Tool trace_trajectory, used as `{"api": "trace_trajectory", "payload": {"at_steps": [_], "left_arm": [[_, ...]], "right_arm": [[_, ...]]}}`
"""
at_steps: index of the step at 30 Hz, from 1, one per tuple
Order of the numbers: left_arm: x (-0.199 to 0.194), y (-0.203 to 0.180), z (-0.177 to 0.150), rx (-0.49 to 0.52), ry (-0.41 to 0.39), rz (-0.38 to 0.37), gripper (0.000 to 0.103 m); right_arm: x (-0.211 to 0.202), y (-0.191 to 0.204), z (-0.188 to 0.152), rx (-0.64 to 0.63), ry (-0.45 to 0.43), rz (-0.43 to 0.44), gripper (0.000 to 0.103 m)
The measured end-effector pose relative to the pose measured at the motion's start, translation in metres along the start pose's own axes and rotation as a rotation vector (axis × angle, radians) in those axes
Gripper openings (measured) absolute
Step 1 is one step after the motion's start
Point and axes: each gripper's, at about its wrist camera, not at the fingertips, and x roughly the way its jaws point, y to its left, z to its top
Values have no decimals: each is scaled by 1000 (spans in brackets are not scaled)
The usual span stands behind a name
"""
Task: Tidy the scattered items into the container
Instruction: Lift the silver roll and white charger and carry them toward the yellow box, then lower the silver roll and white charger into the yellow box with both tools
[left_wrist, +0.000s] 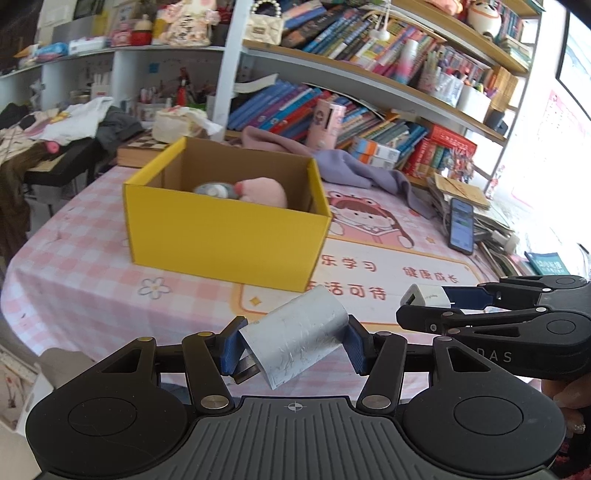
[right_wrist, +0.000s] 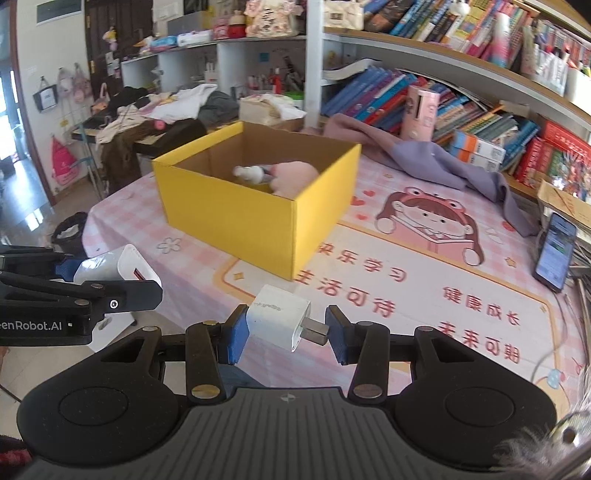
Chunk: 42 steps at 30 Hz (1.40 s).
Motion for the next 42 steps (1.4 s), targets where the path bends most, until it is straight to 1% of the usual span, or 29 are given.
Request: {"api": "trace_trajectory", "payload": {"at_steps": [9,15,28,36,39,42], "left_arm": [[-12,18,-2,-18,-13,45,54],[-15,27,-1,-33,-19,64,54],[-4,33,1,-74,7,49,54],[8,36,14,-96,1,50,54],[12,38,26,-85,-10,59,54],[16,41,43,-73,-39,66,54]], "right_arm": [[9,22,8,-42,-9,58,42],[12,30,10,-56,-14,76,42],[20,27,11,-63,18,80,42],[27,20,21,-90,-1,75,42],[33,16,30,-98,-21,80,42],[39,12,45,-109,-49,87,42]]}}
